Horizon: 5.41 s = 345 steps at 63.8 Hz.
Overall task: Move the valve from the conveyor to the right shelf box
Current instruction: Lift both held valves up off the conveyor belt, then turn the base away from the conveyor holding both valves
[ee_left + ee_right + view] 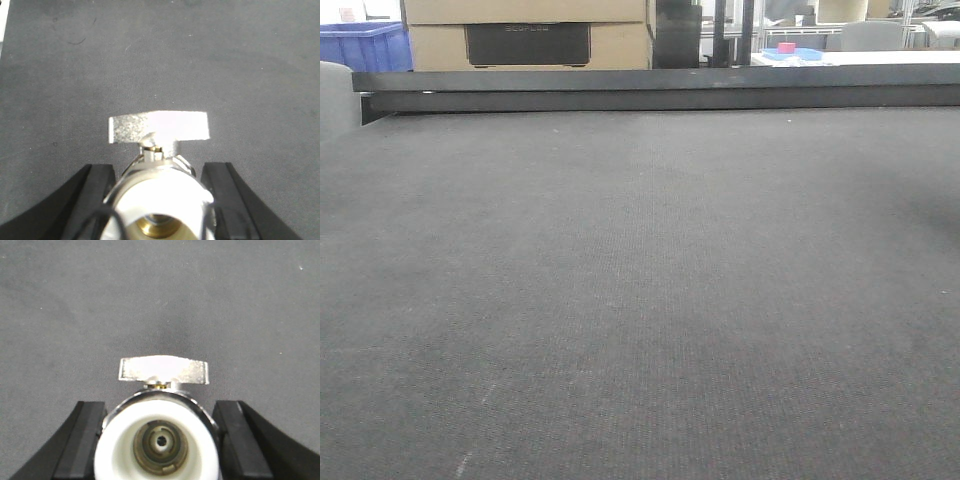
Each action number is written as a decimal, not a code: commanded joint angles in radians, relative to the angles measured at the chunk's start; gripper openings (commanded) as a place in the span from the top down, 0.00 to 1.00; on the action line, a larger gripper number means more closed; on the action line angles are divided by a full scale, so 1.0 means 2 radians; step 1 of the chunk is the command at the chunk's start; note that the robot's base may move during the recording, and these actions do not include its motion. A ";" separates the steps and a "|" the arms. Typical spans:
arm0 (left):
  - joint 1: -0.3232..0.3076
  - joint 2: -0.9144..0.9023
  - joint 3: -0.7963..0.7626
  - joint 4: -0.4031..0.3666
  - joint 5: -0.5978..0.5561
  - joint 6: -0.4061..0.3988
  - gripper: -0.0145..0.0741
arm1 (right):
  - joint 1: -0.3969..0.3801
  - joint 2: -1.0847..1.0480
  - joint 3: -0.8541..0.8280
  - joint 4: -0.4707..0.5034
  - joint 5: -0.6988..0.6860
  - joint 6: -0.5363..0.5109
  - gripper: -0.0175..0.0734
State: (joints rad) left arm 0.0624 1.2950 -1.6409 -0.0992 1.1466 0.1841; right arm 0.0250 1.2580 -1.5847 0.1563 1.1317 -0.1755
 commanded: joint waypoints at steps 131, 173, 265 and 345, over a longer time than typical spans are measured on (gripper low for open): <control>-0.002 -0.006 -0.004 -0.005 -0.138 -0.002 0.96 | -0.001 -0.001 -0.009 0.002 -0.152 -0.005 0.98; -0.002 -0.006 -0.004 -0.005 -0.138 -0.002 0.96 | -0.001 -0.001 -0.009 0.002 -0.152 -0.005 0.98; -0.002 -0.006 -0.004 -0.005 -0.138 -0.002 0.96 | -0.001 -0.001 -0.009 0.002 -0.152 -0.005 0.98; -0.002 -0.006 -0.004 -0.003 -0.138 -0.002 0.96 | -0.001 -0.001 -0.009 0.002 -0.152 -0.005 0.98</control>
State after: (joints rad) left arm 0.0624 1.2967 -1.6409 -0.0980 0.9202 0.1841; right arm 0.0250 1.2676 -1.5847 0.1603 0.8988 -0.1755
